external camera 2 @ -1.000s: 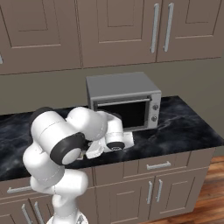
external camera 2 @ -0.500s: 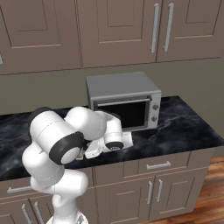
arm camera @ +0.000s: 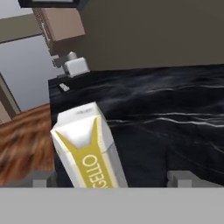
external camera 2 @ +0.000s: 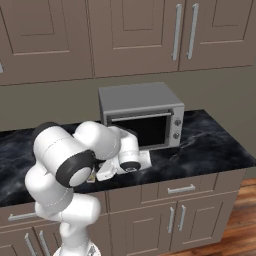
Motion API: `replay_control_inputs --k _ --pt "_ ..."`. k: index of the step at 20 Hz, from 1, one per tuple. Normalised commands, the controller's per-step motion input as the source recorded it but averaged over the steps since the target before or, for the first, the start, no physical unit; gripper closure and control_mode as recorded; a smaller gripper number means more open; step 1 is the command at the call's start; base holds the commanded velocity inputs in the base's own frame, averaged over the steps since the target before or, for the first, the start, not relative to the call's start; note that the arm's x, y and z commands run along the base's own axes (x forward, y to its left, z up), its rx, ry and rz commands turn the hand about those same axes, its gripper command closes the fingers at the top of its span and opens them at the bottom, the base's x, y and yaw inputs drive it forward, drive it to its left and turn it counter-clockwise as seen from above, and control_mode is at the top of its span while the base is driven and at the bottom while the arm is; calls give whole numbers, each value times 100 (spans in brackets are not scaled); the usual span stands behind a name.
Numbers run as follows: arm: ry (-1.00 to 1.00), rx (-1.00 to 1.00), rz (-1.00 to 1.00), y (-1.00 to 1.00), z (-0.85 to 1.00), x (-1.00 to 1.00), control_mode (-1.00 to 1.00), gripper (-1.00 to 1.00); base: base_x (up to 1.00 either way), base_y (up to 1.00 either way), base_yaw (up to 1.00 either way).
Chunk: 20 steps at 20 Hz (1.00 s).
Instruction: Move the drinks to the dining counter.
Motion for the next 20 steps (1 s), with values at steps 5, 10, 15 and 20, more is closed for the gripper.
replay_control_inputs --k 5,10,15,20 --pt "7 0 0 10 0 0 -100 -100 0 0 0" --pt "6 0 0 12 0 0 -100 -100 0 0 0" --pt "3 0 0 8 0 0 -100 -100 0 0 0" --pt "0 0 0 8 0 -1 -100 -100 0 0 0"
